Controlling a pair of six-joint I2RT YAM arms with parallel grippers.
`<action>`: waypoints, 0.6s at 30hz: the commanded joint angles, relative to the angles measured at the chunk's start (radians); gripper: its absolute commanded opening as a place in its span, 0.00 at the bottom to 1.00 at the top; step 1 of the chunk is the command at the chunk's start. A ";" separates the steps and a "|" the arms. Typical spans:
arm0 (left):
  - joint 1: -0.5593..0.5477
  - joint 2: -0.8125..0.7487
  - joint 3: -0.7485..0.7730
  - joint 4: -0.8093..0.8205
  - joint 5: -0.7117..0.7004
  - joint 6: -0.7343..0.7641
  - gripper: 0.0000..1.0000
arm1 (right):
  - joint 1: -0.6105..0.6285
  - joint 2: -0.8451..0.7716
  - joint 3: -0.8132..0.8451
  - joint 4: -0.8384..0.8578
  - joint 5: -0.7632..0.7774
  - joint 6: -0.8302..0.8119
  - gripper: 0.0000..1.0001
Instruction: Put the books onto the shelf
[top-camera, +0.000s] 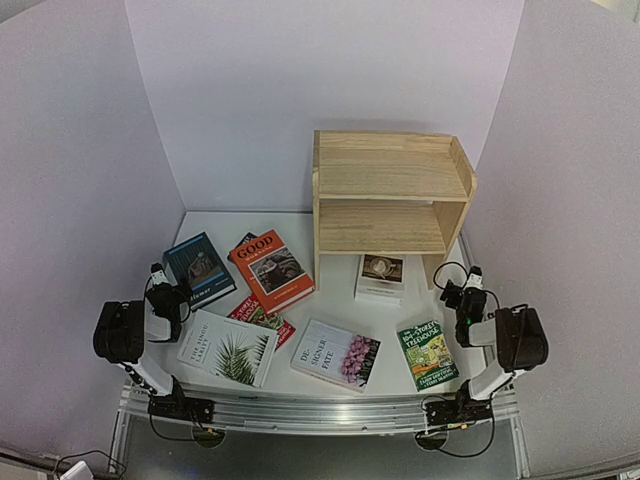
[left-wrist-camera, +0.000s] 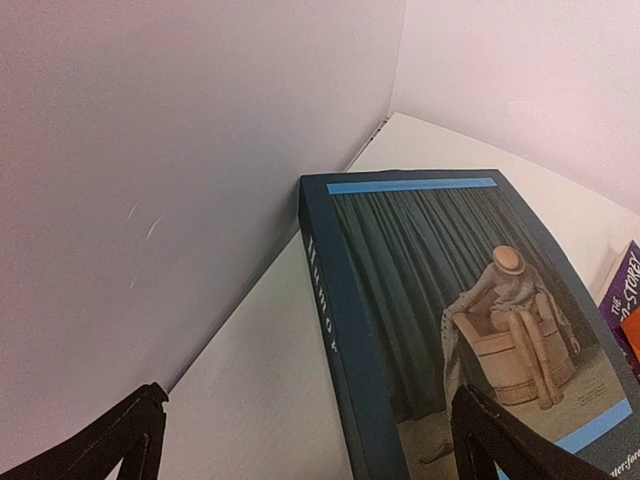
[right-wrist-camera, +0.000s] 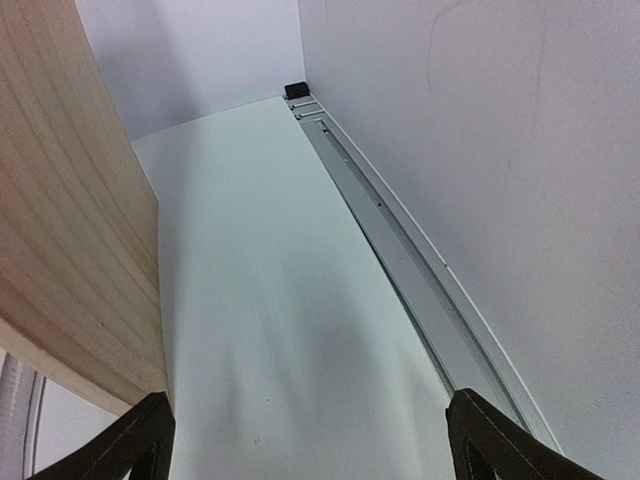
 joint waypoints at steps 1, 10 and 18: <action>0.004 -0.018 0.026 -0.005 0.008 0.017 1.00 | 0.001 -0.169 0.010 -0.087 0.075 0.025 0.97; 0.002 -0.338 0.291 -0.692 0.368 0.093 1.00 | 0.001 -0.712 0.180 -0.844 -0.132 0.094 0.98; -0.141 -0.640 0.309 -0.941 0.554 0.059 1.00 | 0.003 -0.855 0.431 -1.400 -0.495 0.138 0.95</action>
